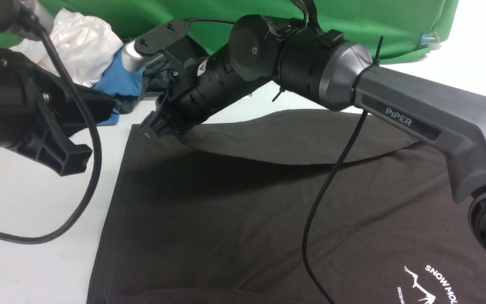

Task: Fold a long-sleeved shirt on a white desktop.
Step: 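Pull the gripped part of the black shirt across the shirt with the right gripper, then grasp the near edge of the shirt at its hem and shoulder corners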

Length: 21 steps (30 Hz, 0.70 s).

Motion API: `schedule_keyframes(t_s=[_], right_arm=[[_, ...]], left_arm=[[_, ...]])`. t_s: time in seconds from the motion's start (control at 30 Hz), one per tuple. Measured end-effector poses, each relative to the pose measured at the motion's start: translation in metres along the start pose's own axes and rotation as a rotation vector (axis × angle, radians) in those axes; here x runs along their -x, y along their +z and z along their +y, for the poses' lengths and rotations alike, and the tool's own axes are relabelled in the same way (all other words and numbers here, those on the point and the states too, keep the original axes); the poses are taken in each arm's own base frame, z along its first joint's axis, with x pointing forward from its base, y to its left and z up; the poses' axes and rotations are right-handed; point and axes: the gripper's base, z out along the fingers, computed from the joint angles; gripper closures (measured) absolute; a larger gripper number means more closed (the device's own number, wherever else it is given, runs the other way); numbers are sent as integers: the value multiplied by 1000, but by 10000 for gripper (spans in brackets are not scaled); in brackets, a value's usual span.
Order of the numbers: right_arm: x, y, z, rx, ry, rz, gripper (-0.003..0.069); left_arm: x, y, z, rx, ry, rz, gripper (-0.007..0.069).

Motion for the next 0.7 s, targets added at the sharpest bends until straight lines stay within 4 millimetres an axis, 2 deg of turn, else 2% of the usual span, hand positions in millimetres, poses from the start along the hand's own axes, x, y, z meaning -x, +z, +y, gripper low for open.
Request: schedule_keyframes(t_s=[0.07, 0.13, 0.2, 0.3, 0.37, 0.47, 0.6, 0.7], right_arm=[[0, 1, 5, 9, 10, 0, 524], [1, 2, 9, 17, 26, 0, 445], [0, 3, 14, 28, 26, 6, 328], [-1, 2, 19, 46, 21, 33, 217], [0, -5, 21, 53, 12, 51, 209], [5, -26, 24, 38, -33, 76, 279], [12, -73, 24, -35, -102, 153, 499], [14, -105, 18, -115, -100, 199, 594]], left_arm=[[0, 0, 0, -2, 0, 2, 604], [0, 0, 0, -5, 0, 4, 604], [0, 0, -1, -6, 0, 5, 604], [-1, 0, -1, -7, 0, 7, 604], [-1, 0, -1, -9, 0, 9, 604], [-1, 0, -3, -24, 12, 20, 604], [-1, 3, -20, -111, 99, 62, 604], [-4, 3, -38, -215, 179, 116, 604]])
